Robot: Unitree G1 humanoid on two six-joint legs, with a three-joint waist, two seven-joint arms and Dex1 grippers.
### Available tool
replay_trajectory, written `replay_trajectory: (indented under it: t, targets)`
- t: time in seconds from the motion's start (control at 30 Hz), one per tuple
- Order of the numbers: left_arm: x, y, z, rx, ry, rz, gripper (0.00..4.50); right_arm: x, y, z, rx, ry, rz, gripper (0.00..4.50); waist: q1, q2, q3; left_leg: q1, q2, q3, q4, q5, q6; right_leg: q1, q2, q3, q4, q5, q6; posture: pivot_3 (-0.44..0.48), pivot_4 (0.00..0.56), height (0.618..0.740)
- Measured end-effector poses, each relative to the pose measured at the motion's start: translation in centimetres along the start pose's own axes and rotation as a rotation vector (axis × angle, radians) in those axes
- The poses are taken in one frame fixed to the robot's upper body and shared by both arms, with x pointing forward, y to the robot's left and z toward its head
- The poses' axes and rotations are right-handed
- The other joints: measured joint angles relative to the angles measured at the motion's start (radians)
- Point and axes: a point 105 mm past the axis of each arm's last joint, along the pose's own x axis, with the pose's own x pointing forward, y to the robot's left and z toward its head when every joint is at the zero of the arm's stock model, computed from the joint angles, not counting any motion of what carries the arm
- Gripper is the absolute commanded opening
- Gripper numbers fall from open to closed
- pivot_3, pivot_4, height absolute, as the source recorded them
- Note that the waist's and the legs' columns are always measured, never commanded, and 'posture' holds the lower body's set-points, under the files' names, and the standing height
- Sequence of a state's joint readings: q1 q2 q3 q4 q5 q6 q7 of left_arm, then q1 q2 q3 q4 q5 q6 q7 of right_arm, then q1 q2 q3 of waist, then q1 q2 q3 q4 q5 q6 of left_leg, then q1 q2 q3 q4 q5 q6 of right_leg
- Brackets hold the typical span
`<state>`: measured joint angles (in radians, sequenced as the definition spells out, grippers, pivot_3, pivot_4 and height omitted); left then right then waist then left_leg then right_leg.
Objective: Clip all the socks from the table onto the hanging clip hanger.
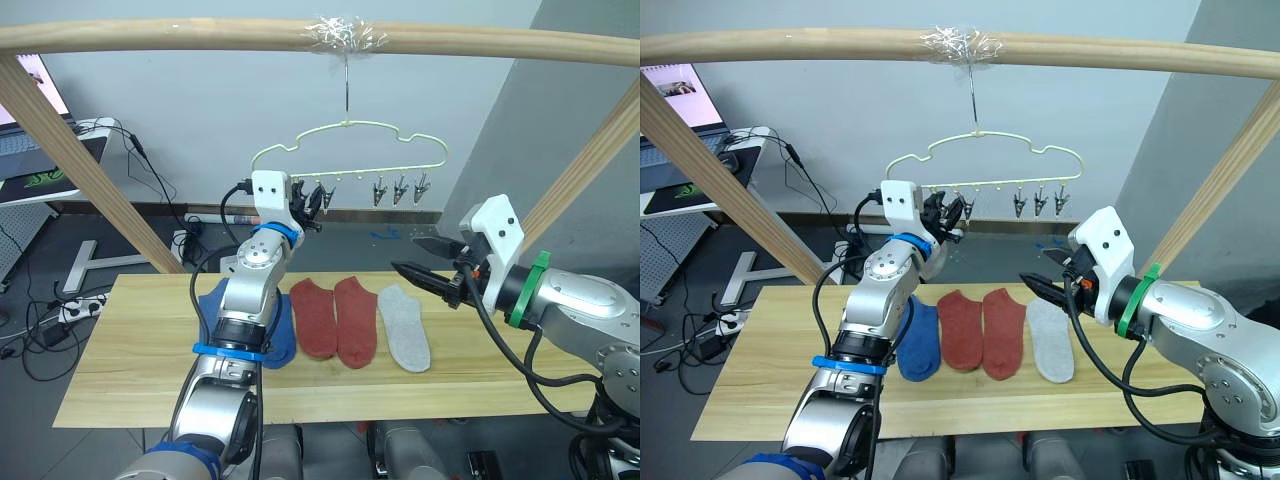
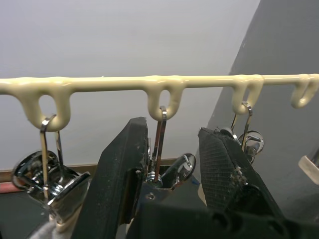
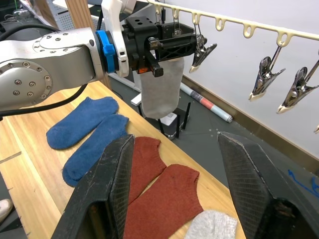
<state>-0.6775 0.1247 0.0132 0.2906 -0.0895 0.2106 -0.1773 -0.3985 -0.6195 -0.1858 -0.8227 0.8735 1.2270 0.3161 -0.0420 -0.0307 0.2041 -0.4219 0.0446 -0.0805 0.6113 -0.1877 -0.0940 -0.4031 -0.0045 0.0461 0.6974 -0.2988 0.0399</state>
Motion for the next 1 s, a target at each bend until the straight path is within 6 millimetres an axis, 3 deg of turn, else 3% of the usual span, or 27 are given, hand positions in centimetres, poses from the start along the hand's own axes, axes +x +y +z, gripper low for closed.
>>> replay_trajectory:
  t: [0.27,0.6,0.9,1.0]
  targets:
    - [-0.8,0.7,-1.4,0.005,0.031,0.044,1.87,0.1,0.2,0.0,0.018,-0.002,0.003,2.76,0.001,0.000,0.000,0.000,0.000,0.000,0.000,0.000,0.000,0.000,0.000,0.000,0.000,0.000,0.000,-0.051,0.195,0.740]
    - [-1.4,1.0,0.4,0.012,-0.022,0.062,1.87,0.0,1.2,-0.6,0.053,0.008,0.013,2.76,0.001,0.000,0.006,0.000,0.000,0.000,0.000,0.000,0.000,0.000,0.000,0.001,0.000,0.000,0.000,-0.059,0.248,0.740]
    - [-1.4,1.2,0.0,0.005,0.009,0.074,1.87,-0.2,1.5,-1.0,0.078,0.021,0.009,2.76,0.000,-0.001,0.016,0.000,0.000,0.000,0.000,0.000,0.000,0.000,0.000,0.001,0.000,0.000,0.000,-0.067,0.247,0.740]
    - [-1.4,1.2,0.0,0.001,0.010,0.082,1.28,-0.2,1.4,-0.9,0.076,0.024,0.002,2.76,0.000,-0.001,0.020,-0.001,0.000,0.000,0.000,0.000,0.000,0.000,0.000,0.001,-0.001,0.000,0.000,-0.070,0.246,0.740]
